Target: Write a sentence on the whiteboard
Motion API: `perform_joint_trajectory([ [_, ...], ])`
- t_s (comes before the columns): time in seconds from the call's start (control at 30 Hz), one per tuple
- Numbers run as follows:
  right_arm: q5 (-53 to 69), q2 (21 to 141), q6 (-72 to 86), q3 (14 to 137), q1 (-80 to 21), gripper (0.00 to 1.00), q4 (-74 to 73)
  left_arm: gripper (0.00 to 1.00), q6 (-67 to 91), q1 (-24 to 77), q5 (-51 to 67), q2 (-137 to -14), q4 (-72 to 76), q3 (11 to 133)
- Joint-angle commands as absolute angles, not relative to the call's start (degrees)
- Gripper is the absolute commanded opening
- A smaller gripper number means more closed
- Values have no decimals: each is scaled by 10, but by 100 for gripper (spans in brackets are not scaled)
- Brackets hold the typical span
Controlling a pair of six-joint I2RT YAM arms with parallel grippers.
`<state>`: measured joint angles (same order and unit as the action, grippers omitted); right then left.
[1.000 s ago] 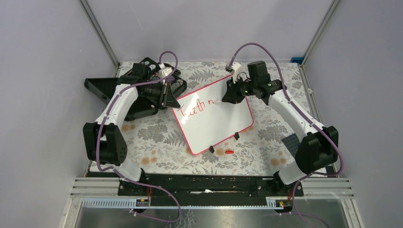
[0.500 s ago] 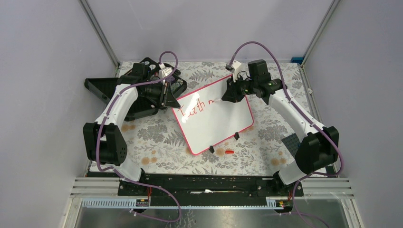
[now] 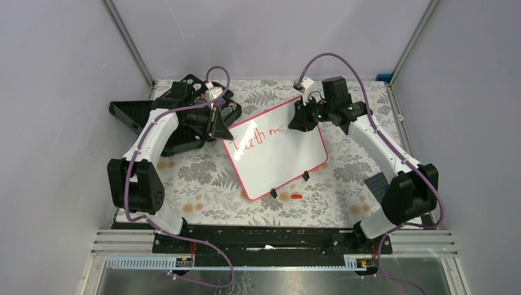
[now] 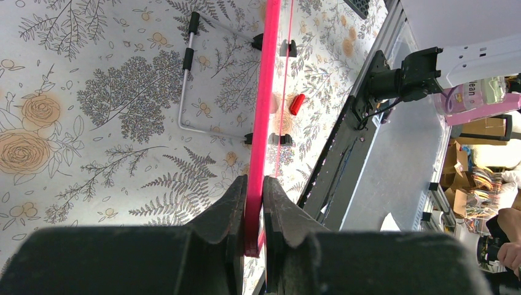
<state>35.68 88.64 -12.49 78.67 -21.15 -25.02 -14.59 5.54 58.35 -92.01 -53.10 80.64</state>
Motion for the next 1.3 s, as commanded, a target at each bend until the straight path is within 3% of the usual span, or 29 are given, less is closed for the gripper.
perform_joint_trajectory([
  [0.0, 338, 882, -141, 808, -193, 0, -250, 0, -162, 57, 560, -923, -511, 821],
  [0.57, 365, 907, -123, 845, -192, 0, -249, 0, -163, 57, 560, -923, -511, 821],
  [1.27, 352, 890, -137, 800, -219, 0, -250, 0, -171, 57, 559, -927, -523, 824],
])
